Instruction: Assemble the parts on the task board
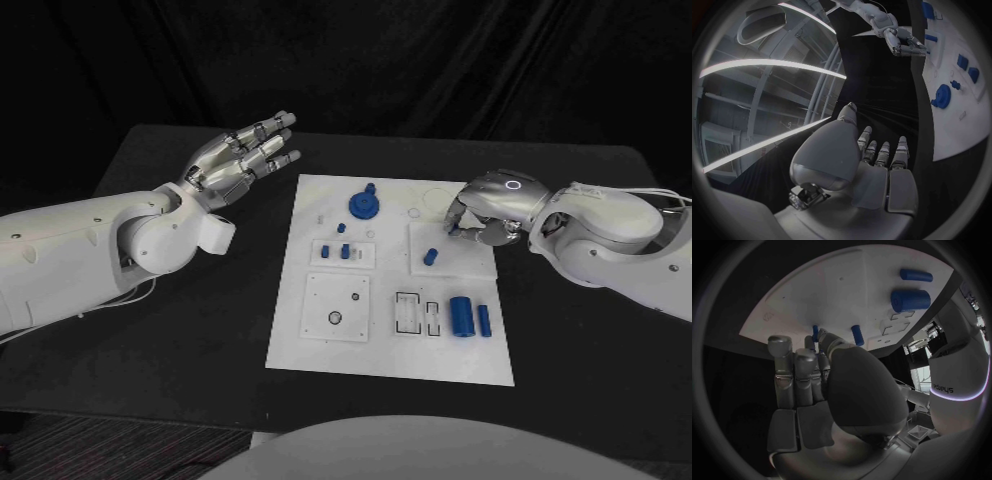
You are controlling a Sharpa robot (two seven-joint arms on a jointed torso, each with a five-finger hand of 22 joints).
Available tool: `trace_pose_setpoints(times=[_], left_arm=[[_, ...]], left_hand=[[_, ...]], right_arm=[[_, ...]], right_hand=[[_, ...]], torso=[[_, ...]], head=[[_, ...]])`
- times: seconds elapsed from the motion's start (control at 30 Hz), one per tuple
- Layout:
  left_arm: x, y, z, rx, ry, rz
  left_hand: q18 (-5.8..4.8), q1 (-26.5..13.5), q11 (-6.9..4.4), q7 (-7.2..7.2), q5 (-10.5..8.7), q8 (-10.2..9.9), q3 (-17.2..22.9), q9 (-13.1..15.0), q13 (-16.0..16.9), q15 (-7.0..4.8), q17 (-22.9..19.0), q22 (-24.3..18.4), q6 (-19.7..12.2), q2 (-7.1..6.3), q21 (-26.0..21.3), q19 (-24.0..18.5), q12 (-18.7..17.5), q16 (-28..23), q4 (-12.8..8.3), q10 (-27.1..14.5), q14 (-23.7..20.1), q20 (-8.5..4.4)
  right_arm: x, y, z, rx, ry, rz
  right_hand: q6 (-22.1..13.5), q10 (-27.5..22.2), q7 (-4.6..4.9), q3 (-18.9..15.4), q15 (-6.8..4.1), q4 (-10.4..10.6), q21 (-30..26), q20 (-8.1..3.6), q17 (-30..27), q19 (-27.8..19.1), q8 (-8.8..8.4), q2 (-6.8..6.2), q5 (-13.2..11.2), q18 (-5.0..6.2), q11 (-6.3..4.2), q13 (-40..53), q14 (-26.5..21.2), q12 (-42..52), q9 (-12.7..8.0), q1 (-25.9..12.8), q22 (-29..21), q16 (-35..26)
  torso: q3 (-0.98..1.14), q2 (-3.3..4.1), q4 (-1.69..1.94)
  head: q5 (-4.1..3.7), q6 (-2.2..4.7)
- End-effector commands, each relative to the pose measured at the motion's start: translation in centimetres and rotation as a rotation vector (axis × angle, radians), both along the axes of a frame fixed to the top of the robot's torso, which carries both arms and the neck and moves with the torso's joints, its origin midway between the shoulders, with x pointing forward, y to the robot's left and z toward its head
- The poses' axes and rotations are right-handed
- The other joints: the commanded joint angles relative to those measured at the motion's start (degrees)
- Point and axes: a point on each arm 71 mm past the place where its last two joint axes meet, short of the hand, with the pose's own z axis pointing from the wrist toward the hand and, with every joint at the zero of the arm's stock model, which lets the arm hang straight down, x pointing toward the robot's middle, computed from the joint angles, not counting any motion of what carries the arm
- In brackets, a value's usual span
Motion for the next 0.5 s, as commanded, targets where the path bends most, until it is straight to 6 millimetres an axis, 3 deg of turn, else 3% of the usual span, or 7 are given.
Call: trace_pose_setpoints(times=[0.03, 0.5], left_arm=[[-0.1, -0.2, 0.0, -0.011, 0.009, -0.018], [-0.1, -0.1, -0.1, -0.003, 0.02, -0.021]], left_hand=[[1.03, 0.57, 0.34, -0.14, 0.46, 0.38, 0.11, 0.07, 0.04, 0.35, 0.07, 0.14, 0.32, 0.23, 0.37, 0.11, 0.24, 0.35, -0.49, -0.19, 0.02, 0.41], [1.05, 1.02, 0.43, -0.05, 1.31, 0.61, 0.15, 0.1, 0.07, 0.58, 0.17, 0.43, 0.47, 0.56, 0.54, 0.6, 0.37, 0.57, -1.11, -0.19, 0.27, 0.99]], right_arm=[[0.0, 0.0, 0.6, 0.022, -0.031, 0.002], [-1.3, 0.6, 3.4, 0.062, -0.056, 0.033]], right_hand=[[0.31, 2.35, -0.05, 0.36, -0.36, 0.16, -0.01, -0.22, -0.09, 0.04, -0.15, -0.06, -0.37, -0.2, -1.79, 0.03, 0.2, -0.3, 0.06, -0.76, 4.64, -0.47], [1.22, 3.23, -0.37, 0.86, -0.6, 0.66, 1.72, -0.38, -0.08, 0.82, -0.22, -0.26, -0.61, -0.5, -2.03, -0.06, 1.13, -0.99, -0.01, -1.6, 4.95, -0.93]], torso=[[-0.02, 0.01, 0.01], [0.02, 0.04, 0.07]], head=[[0.11, -0.01], [0.48, -0.01]])
